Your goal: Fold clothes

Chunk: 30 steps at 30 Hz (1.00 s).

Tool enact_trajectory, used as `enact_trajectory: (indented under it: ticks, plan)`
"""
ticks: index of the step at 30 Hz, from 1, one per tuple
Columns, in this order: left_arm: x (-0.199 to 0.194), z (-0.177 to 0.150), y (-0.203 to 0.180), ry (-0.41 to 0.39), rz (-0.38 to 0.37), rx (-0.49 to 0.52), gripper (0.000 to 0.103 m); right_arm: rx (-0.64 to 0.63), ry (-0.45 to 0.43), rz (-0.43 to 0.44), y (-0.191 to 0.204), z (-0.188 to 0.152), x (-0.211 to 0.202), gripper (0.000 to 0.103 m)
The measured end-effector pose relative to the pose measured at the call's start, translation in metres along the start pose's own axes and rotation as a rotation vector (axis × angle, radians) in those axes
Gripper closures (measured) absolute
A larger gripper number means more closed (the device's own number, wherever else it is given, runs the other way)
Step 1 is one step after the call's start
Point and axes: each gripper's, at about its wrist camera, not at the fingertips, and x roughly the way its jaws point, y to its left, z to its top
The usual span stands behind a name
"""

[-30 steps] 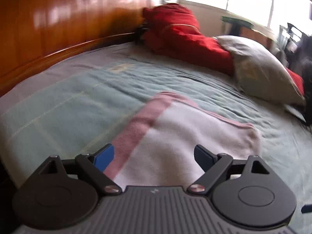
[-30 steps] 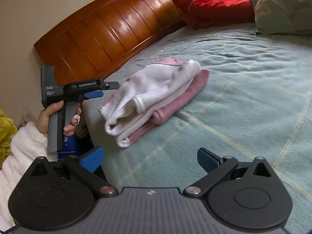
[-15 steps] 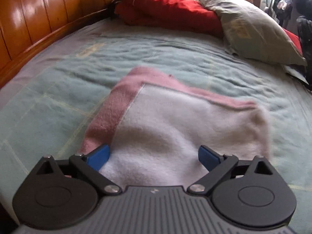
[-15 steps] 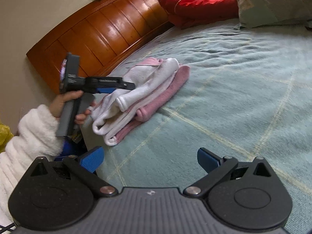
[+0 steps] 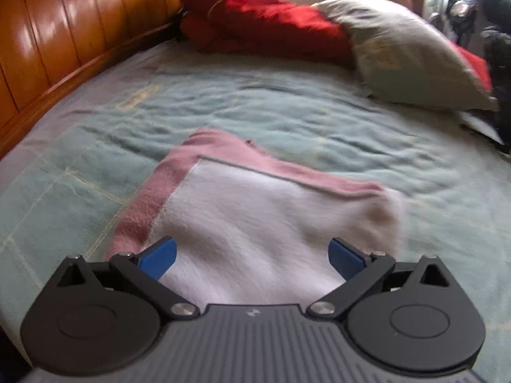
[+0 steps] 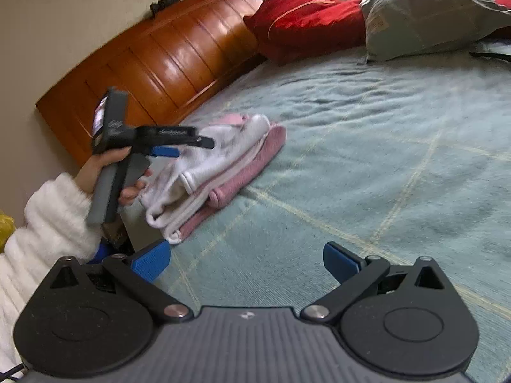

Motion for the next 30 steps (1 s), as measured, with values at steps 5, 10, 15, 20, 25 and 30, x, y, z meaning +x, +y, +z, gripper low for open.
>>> enact_trajectory:
  ticks: [5,10,15,20,25,30]
  plan:
    - [-0.021,-0.037,-0.016,0.035,0.037,0.020,0.002,0.006,-0.015,0.012,0.005,-0.004,-0.015,0.000]
    - [-0.021,-0.054,-0.013,0.098,-0.024,-0.113,0.002,-0.012,-0.025,0.003,0.012,-0.010,-0.034,0.000]
    - [-0.046,-0.029,-0.022,0.006,-0.080,-0.112,0.002,0.009,-0.046,-0.017,0.005,-0.014,-0.050,0.000]
    - [-0.038,-0.040,-0.029,0.091,-0.165,-0.207,0.002,0.040,-0.051,-0.032,-0.005,-0.017,-0.057,0.000]
    - [-0.034,-0.071,-0.038,0.140,-0.166,-0.241,0.002,0.068,-0.043,-0.043,-0.013,-0.019,-0.057,0.000]
    - [-0.090,-0.090,-0.063,-0.024,-0.097,-0.156,0.001,0.077,-0.035,-0.058,-0.011,-0.018,-0.056,0.000]
